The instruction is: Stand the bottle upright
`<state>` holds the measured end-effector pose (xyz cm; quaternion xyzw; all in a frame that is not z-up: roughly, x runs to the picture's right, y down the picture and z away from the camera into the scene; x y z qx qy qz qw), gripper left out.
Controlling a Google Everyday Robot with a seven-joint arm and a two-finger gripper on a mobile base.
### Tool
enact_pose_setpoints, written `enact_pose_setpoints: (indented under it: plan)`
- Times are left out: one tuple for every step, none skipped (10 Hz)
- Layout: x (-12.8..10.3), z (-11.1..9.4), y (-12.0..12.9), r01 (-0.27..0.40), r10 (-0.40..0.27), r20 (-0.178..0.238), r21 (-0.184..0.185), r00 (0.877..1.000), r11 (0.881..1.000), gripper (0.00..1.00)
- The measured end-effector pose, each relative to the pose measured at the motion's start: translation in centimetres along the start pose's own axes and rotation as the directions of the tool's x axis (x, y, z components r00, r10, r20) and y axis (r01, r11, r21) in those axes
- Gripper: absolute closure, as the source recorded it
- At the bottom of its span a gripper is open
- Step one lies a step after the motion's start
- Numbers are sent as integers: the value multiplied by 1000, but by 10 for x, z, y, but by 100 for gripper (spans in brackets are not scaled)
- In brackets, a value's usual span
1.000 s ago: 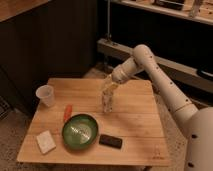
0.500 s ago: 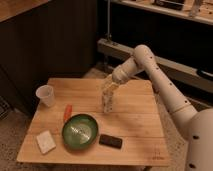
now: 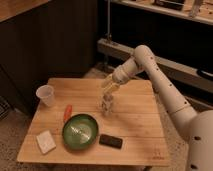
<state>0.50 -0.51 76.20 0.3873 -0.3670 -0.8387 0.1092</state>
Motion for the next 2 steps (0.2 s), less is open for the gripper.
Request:
enact_pose_setpoints:
  plan:
    - [0, 0, 0, 0, 0, 1, 1, 1000, 1000, 54]
    - [-1, 1, -1, -1, 1, 2, 2, 1000, 1000, 47]
